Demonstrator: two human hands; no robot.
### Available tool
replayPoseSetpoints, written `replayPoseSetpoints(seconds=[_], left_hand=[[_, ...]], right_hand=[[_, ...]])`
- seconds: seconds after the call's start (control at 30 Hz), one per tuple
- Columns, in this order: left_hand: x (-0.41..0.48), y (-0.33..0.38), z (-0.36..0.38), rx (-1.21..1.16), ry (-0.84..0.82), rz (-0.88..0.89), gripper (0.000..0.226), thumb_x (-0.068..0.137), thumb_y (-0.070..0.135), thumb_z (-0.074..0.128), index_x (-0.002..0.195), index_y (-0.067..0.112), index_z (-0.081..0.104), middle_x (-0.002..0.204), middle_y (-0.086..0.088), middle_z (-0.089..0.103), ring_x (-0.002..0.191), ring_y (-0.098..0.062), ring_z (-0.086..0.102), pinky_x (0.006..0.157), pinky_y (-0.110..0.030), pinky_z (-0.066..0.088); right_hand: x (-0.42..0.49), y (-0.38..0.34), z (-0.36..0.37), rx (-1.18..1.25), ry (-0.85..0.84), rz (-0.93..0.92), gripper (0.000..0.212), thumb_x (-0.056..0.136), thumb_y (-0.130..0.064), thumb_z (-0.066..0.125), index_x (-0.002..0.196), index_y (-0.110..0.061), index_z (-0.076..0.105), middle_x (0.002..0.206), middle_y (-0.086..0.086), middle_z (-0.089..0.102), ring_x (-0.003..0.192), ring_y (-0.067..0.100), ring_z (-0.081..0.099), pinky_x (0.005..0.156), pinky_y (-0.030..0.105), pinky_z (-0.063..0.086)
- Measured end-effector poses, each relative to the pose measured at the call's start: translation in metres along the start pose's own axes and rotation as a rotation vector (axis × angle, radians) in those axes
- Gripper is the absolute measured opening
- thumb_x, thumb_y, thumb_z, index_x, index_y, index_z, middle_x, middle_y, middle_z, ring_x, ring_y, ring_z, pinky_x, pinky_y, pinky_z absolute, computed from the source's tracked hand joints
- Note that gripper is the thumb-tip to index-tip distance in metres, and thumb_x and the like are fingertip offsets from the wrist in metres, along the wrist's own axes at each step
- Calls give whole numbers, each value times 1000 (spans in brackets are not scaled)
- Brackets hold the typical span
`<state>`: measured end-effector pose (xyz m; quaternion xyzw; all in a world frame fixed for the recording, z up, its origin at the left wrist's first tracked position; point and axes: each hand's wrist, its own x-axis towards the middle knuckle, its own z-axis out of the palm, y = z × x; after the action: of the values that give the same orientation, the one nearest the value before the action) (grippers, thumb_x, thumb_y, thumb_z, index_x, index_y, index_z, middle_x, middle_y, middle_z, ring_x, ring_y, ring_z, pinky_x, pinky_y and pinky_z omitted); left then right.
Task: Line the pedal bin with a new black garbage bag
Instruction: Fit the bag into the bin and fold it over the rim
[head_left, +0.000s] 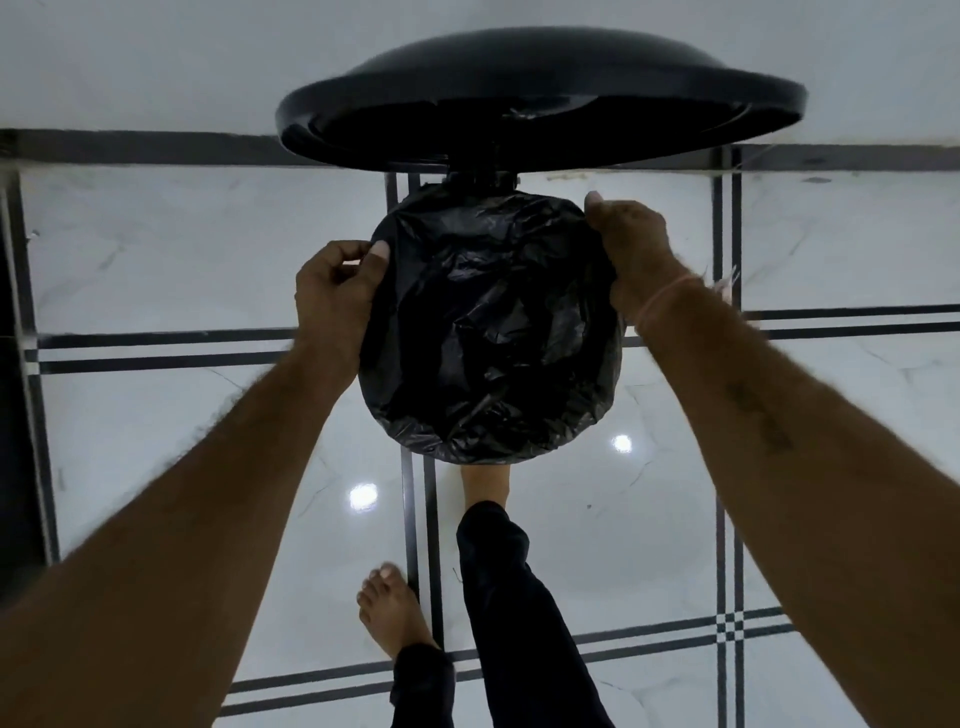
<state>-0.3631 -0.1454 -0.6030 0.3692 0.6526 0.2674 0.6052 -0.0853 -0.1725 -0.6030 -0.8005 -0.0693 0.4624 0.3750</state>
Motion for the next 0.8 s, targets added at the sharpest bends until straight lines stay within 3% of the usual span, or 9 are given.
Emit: replayPoseSetpoints(seconds=[0.1, 0.17, 0.2, 0.27, 0.3, 0.37, 0.47, 0.6, 0.8], left_hand=[[-5, -3, 1, -80, 4, -8, 21, 93, 33, 72, 100, 13, 73, 94, -14, 75, 84, -23, 70, 86, -45, 61], [-7, -4, 1, -121, 17, -25, 14, 95, 29, 72, 96, 15, 73, 84, -3, 76, 78, -18, 70, 80, -37, 62], [-8, -4, 2, -137, 18, -38, 12, 95, 28, 72, 95, 16, 74, 81, 1, 76, 77, -15, 71, 77, -33, 61], [-9, -7, 1, -187, 5, -70, 16, 95, 29, 72, 98, 13, 73, 84, -1, 75, 80, -16, 71, 80, -33, 61], [-9, -7, 0, -223, -18, -80, 20, 96, 30, 71, 101, 11, 73, 88, -5, 75, 84, -18, 71, 84, -35, 61], [-8, -10, -4, -298, -75, -92, 22, 98, 28, 68, 105, 6, 70, 94, -8, 72, 91, -19, 70, 91, -36, 59], [-6, -14, -8, -347, -123, -96, 20, 101, 21, 63, 111, 5, 69, 101, -9, 72, 95, -20, 70, 94, -34, 58], [-2, -26, -9, -324, -143, 8, 23, 102, 20, 62, 117, 5, 70, 109, -10, 73, 103, -22, 70, 96, -36, 57], [-4, -34, -3, -245, -112, 146, 24, 104, 25, 58, 113, 8, 72, 101, -2, 74, 101, -19, 69, 97, -38, 56]], right_hand=[[-26, 19, 3, -367, 244, -246, 30, 87, -51, 68, 104, -27, 66, 112, 1, 69, 107, 24, 64, 97, 43, 54], [-66, 33, 5, -666, 350, -600, 37, 94, -50, 62, 119, -23, 63, 124, 5, 59, 115, 25, 55, 92, 37, 42], [-94, 38, 13, -679, 238, -805, 36, 96, -46, 62, 120, -20, 65, 124, 6, 58, 114, 23, 54, 91, 36, 42], [-126, 54, 37, -646, -248, -986, 31, 96, -43, 65, 121, -25, 68, 125, -1, 60, 118, 20, 56, 100, 43, 46], [-130, 61, 50, -686, -456, -950, 30, 96, -44, 63, 122, -31, 68, 127, -8, 59, 122, 19, 56, 105, 46, 44], [-116, 73, 79, -750, -620, -785, 32, 96, -48, 59, 125, -38, 66, 132, -12, 57, 129, 18, 53, 113, 45, 40], [-65, 86, 112, -695, -596, -499, 35, 93, -47, 60, 125, -35, 70, 136, -4, 60, 133, 18, 54, 119, 39, 37], [2, 108, 137, -602, -564, -147, 41, 99, -23, 65, 138, -10, 64, 144, 10, 63, 137, 24, 55, 120, 33, 36], [12, 110, 115, -685, -522, 30, 52, 107, -36, 53, 152, -11, 50, 161, 10, 46, 149, 30, 41, 119, 34, 30]])
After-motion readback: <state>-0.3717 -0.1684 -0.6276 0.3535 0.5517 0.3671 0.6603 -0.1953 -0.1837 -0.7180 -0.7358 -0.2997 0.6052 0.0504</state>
